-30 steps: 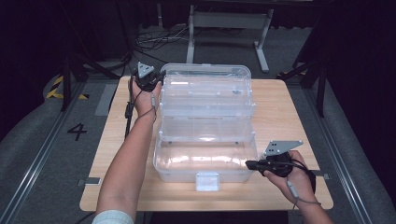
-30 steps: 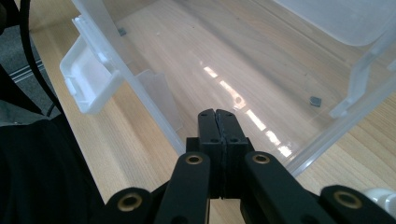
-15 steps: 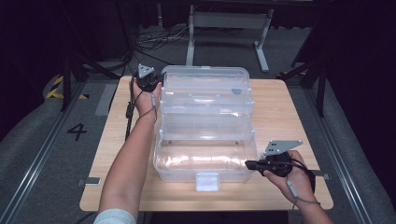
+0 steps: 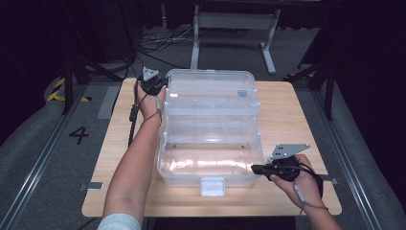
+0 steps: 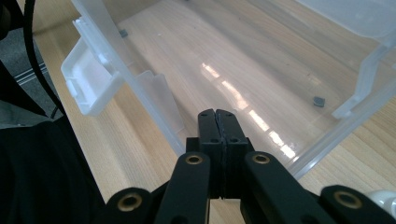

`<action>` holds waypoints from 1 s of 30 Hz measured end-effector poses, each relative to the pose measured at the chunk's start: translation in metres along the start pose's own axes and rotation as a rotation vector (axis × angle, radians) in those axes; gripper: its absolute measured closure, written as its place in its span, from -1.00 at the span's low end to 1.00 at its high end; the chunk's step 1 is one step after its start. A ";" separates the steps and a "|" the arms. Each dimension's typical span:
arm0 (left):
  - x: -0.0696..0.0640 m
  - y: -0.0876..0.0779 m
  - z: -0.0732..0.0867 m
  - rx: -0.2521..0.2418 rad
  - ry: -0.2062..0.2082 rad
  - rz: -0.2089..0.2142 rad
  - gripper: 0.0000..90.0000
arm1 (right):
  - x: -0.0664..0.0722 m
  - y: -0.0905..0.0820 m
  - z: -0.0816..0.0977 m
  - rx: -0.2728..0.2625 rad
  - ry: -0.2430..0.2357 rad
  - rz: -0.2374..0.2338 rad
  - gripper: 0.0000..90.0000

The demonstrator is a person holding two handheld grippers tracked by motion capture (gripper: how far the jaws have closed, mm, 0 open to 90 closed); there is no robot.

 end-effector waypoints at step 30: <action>0.014 -0.009 0.005 0.048 -0.051 -0.032 0.52 | 0.000 0.000 0.001 -0.011 0.013 0.008 1.00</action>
Point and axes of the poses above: each handheld gripper's, and its own axes: y roughly forward along the jaws, z roughly out of its underside, x roughly to its left, the point moved 5 cm from there along y, roughly forward along the jaws, and after that the axes turned 5 degrees about z, right-handed, at the moved point
